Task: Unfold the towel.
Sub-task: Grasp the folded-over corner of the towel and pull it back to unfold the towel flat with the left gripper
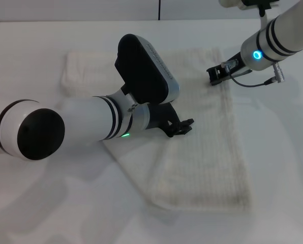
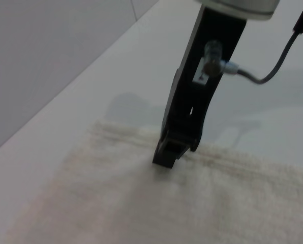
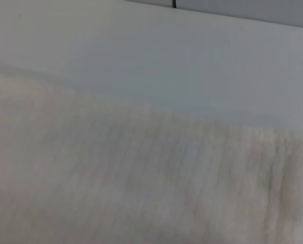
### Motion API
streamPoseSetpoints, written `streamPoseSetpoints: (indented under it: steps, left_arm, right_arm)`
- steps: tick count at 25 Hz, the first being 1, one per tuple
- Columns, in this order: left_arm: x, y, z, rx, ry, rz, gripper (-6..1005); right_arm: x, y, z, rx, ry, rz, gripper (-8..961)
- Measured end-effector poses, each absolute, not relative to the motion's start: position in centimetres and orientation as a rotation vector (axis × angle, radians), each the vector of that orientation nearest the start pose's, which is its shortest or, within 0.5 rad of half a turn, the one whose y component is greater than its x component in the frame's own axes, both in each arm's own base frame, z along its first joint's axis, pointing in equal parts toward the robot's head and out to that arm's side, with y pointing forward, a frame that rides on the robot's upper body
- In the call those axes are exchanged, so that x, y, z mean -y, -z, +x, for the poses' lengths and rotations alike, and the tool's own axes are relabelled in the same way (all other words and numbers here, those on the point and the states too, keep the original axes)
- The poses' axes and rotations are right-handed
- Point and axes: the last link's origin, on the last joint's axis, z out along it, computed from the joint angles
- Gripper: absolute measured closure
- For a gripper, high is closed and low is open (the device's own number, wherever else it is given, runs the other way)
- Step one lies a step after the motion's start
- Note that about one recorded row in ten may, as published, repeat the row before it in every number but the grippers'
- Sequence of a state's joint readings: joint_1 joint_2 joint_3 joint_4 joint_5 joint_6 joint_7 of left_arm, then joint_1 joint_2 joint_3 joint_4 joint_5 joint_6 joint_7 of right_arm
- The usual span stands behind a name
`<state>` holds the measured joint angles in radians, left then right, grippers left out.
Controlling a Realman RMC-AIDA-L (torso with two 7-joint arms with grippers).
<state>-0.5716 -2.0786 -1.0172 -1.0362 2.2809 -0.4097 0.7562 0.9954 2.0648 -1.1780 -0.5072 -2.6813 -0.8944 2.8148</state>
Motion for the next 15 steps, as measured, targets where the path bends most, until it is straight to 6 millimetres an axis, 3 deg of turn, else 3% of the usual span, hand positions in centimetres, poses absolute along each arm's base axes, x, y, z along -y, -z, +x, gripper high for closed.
streamPoseSetpoints:
  steps: [5,15]
  left_arm:
    - [-35.05,14.34,-15.35,0.223,-0.012,-2.597,282]
    - [-35.06,14.2,-15.34,0.236,-0.036,-2.616,709]
  right_arm:
    - [-44.85,4.95,20.55,-1.307,0.237,-2.159,928]
    - [-44.84,4.95,20.55,-1.304,0.241,-2.16,923]
